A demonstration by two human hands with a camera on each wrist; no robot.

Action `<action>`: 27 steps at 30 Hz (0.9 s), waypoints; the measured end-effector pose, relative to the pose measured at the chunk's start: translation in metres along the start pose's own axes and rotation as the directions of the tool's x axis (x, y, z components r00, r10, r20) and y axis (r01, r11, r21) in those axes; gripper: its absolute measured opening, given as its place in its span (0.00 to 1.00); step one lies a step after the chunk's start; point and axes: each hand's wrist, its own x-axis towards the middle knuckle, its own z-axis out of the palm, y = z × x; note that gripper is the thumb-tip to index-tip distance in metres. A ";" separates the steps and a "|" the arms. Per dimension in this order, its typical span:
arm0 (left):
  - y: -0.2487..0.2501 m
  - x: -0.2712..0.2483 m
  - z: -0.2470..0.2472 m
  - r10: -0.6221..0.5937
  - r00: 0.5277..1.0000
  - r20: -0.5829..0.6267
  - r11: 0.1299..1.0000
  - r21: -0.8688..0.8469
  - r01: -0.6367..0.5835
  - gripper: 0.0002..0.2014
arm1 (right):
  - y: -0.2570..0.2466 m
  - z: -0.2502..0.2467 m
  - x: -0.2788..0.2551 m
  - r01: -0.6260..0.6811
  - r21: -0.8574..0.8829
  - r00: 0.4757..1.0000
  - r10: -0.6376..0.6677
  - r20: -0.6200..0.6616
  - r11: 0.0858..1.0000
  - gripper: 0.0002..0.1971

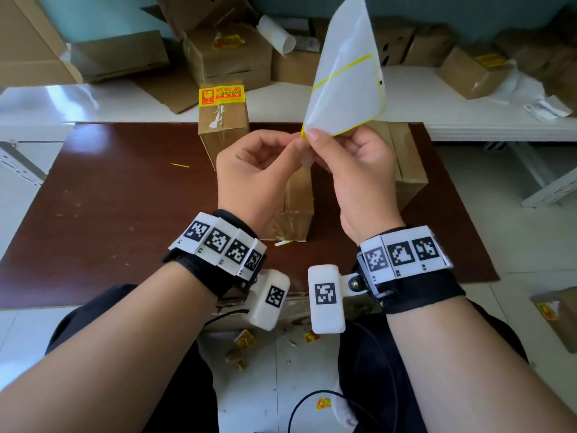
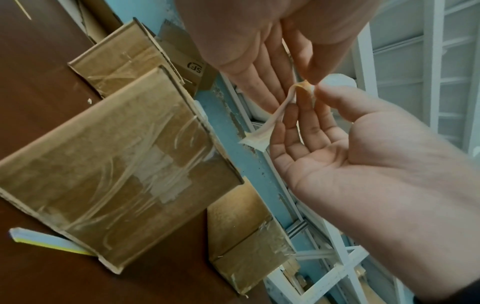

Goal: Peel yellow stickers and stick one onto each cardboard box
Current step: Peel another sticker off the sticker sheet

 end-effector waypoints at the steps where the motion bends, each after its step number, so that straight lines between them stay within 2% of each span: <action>1: -0.001 0.001 0.000 -0.008 1.000 -0.002 1.000 0.000 0.008 0.04 | -0.001 0.000 0.000 -0.002 0.004 1.000 0.002 -0.008 1.000 0.06; 6: -0.003 0.003 -0.002 -0.042 0.998 -0.040 0.999 -0.010 0.042 0.04 | -0.001 0.001 0.000 -0.049 0.022 0.999 0.049 -0.014 0.999 0.04; 12: -0.004 0.003 -0.003 0.026 0.999 -0.040 0.999 0.024 -0.025 0.04 | 0.004 0.009 -0.002 -0.087 0.059 0.996 0.086 0.024 0.994 0.04; 16: -0.003 0.006 -0.005 0.003 0.999 -0.048 1.000 0.021 -0.002 0.04 | 0.009 0.011 0.000 -0.079 0.026 0.997 0.080 -0.022 0.997 0.10; 23: -0.002 0.008 -0.009 -0.015 0.999 -0.044 1.000 0.015 0.016 0.04 | 0.007 0.015 0.001 -0.143 0.080 0.987 0.148 -0.061 0.987 0.06; 27: -0.002 0.007 -0.007 -0.001 0.999 -0.033 1.000 0.003 0.002 0.05 | 0.007 0.017 0.001 -0.097 0.071 0.994 0.100 -0.042 0.993 0.10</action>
